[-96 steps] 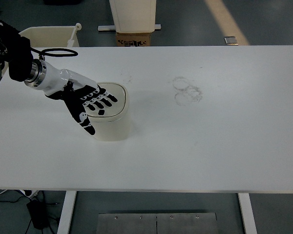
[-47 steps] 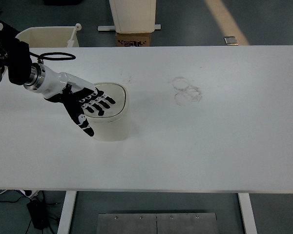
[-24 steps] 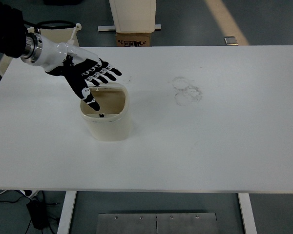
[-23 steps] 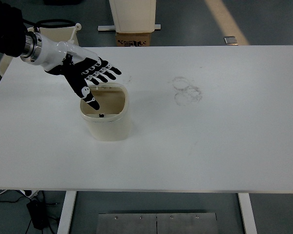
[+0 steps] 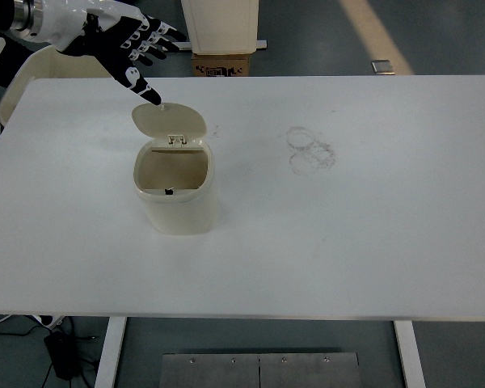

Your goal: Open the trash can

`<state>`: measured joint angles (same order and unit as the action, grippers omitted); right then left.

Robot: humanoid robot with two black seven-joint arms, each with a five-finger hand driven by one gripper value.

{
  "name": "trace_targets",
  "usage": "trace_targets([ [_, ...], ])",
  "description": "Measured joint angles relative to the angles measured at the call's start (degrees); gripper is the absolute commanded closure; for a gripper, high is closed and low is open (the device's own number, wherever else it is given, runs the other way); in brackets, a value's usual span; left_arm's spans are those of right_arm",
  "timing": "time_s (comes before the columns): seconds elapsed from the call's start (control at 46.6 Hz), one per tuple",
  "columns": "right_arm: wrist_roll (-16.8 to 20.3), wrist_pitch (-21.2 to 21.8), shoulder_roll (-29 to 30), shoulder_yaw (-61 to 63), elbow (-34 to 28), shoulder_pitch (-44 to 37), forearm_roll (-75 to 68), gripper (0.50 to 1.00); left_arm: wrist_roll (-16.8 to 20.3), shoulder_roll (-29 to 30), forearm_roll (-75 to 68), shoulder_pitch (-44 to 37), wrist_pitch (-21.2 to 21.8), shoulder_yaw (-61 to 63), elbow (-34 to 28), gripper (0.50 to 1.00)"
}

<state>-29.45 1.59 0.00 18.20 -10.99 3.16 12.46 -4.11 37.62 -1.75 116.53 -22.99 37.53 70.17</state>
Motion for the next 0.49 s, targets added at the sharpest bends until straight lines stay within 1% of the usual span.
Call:
trace_targets([
  [0.172, 0.01, 0.04, 0.01, 0.0, 0.0, 0.11, 0.03, 0.509, 0.11, 0.84, 0.59, -5.58, 0.0, -6.77, -6.61, 0.5],
  [0.365, -0.01, 0.04, 0.0, -0.08, -0.01, 0.09, 0.03, 0.509, 0.15, 2.34, 0.82, -15.59, 0.04, -21.46, -14.31, 0.5],
  [0.494, 0.01, 0.01, 0.0, -0.18, 0.0, 0.01, 0.03, 0.509, 0.15, 1.59, 0.78, -21.66, 0.29, -30.64, -20.4, 0.5],
])
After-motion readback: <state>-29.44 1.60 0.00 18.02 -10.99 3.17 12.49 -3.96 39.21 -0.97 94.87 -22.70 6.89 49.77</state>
